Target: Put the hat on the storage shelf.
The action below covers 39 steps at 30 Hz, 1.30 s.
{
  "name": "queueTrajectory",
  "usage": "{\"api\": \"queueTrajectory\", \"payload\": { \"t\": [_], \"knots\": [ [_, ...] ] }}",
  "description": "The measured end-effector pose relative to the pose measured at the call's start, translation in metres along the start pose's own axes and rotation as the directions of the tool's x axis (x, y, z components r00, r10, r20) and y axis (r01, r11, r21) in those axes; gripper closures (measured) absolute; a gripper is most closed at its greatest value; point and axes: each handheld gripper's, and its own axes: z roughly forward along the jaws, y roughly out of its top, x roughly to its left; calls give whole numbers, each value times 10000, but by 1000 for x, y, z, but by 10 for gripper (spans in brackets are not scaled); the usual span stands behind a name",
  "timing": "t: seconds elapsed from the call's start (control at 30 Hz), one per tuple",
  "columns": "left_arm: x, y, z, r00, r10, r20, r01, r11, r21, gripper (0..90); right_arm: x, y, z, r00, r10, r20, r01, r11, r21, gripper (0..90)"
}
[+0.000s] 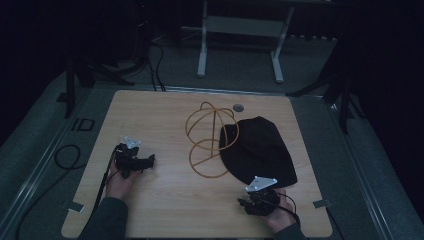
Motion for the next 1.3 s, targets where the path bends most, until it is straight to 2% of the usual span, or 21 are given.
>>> {"api": "queueTrajectory", "payload": {
  "t": [0.07, 0.23, 0.5, 0.8, 1.03, 1.3],
  "knots": [
    [0, 0, 0, 10000, 6, 6, -6, 10000, 0, 126, 0, 3, -3, 9999, -61, -114, 61, 10000, 6, 525],
    [0, 0, 0, 10000, 4, 6, -4, 10000, 0, 127, -3, 7, -9, 9997, -250, -69, 251, 9994, 247, 526],
    [0, 0, 0, 10000, -19, 5, 19, 10000, -19, 127, -19, 12, -23, 9981, -597, 130, 584, 9946, 858, 526],
    [0, 0, 0, 10000, -21, 8, 21, 10000, -17, 126, -39, 16, -44, 9987, -450, 222, 427, 9946, 942, 518],
    [0, 0, 0, 10000, -16, 10, 16, 10000, 5, 126, -50, 21, -56, 9967, -416, 704, 318, 9902, 1358, 503],
    [0, 0, 0, 10000, -16, 12, 16, 10000, 7, 126, -63, 27, -70, 9958, -319, 857, 192, 9892, 1455, 495]
  ]
}}
